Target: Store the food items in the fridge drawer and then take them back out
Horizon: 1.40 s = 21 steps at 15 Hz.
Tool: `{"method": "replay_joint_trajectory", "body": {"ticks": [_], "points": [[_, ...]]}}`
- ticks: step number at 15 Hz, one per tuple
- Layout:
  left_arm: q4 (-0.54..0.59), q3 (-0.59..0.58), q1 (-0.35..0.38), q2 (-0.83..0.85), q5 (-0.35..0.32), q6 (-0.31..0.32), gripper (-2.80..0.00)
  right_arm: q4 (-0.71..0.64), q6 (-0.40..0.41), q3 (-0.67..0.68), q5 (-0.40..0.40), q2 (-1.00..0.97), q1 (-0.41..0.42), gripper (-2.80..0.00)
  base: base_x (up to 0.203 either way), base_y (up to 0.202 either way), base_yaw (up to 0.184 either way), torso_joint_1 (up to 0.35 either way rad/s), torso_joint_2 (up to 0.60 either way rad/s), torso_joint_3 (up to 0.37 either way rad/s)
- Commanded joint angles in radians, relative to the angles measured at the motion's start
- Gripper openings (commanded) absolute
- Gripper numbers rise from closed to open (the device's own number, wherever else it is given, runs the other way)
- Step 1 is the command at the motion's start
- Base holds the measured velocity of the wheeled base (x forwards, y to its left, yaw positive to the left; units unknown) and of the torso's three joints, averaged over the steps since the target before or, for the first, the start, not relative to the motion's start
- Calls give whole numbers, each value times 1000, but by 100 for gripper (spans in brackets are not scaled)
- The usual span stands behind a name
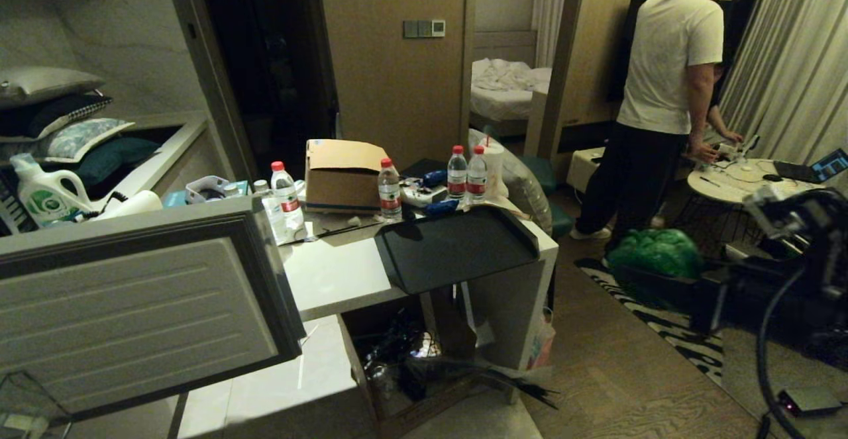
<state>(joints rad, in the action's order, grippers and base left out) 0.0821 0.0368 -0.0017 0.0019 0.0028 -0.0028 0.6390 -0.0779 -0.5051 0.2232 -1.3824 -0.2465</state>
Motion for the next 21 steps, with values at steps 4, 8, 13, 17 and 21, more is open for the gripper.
{"method": "replay_joint_trajectory", "body": {"ticks": [4,8,13,17,21], "points": [[1,0,0,0,0,0,-280,237,2,-110,-112,-446,-168,-280,0,0,0,0,0,0],[1,0,1,0,0,0,-280,279,6,-263,-210,-609,-214,-280,0,0,0,0,0,0],[1,0,0,0,0,0,-280,281,10,-375,-254,-696,-151,-280,0,0,0,0,0,0],[1,0,0,0,0,0,-280,281,38,-471,-250,-772,-71,-280,0,0,0,0,0,0],[1,0,0,0,0,0,-280,308,42,-504,-179,-809,-21,-280,0,0,0,0,0,0]]}}
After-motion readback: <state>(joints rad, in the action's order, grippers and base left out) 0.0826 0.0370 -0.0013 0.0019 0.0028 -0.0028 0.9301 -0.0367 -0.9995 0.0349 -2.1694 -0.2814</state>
